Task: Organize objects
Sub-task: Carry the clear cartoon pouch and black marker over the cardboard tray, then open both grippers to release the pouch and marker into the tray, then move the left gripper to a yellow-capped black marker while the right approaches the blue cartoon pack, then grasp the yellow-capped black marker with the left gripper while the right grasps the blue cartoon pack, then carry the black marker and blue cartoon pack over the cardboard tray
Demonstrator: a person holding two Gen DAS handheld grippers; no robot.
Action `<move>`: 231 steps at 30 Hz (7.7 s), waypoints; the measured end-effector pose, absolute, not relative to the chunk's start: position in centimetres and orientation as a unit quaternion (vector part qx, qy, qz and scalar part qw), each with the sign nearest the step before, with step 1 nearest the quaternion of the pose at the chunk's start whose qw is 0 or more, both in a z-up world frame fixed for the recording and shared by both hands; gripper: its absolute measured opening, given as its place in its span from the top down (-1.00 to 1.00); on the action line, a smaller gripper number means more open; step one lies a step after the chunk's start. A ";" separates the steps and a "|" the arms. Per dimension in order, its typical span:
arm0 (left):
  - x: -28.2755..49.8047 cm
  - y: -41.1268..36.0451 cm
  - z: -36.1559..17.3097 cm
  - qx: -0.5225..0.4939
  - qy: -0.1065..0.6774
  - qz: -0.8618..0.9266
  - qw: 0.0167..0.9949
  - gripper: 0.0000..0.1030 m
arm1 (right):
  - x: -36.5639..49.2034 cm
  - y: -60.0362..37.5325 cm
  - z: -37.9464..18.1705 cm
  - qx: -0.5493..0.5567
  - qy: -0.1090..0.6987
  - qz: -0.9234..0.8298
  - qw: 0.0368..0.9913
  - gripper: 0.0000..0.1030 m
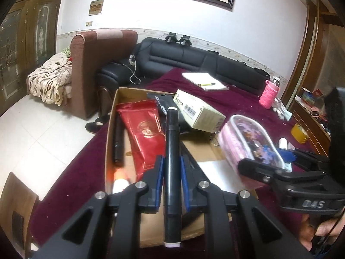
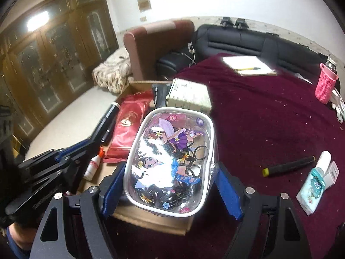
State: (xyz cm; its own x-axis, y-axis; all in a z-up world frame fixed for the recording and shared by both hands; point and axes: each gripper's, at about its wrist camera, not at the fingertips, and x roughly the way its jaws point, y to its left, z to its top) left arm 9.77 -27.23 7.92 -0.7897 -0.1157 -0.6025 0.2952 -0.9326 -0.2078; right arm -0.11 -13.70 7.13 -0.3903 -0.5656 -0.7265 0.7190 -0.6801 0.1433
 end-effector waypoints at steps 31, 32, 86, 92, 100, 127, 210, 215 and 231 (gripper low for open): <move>8.1 -28.9 4.3 0.347 0.163 -0.914 0.132 0.70 | -2.1 -17.2 4.2 0.425 0.117 -0.815 0.375 -0.65; 8.0 -28.9 4.2 0.349 0.163 -0.913 0.132 0.70 | -2.3 -17.3 4.2 0.426 0.115 -0.815 0.375 -0.65; 7.9 -19.1 9.8 0.311 0.015 -0.939 0.144 -0.30 | -6.8 4.7 6.4 0.417 -0.058 -0.872 0.250 -0.84; 7.0 -16.9 9.8 0.314 -0.010 -0.939 0.138 -0.30 | -8.0 7.5 5.8 0.414 -0.085 -0.878 0.226 -0.84; 5.4 -14.2 10.1 0.317 -0.038 -0.941 0.114 -0.30 | -9.1 10.9 5.8 0.409 -0.124 -0.884 0.189 -0.84; -12.9 -2.8 1.4 0.450 -0.089 -0.887 -0.054 0.40 | -10.5 15.5 4.9 0.422 -0.206 -0.871 0.145 -0.84; 1.4 -8.6 6.2 0.356 0.011 -0.934 0.015 0.72 | -5.8 6.1 4.6 0.384 -0.006 -0.893 0.234 -0.04; 2.5 -9.7 6.9 0.343 0.012 -0.939 0.025 0.72 | -5.4 5.4 4.9 0.373 0.004 -0.895 0.245 -0.04; 5.6 -13.1 8.6 0.300 0.022 -0.952 0.054 0.72 | -1.2 0.9 7.4 0.357 0.017 -0.886 0.295 -0.05</move>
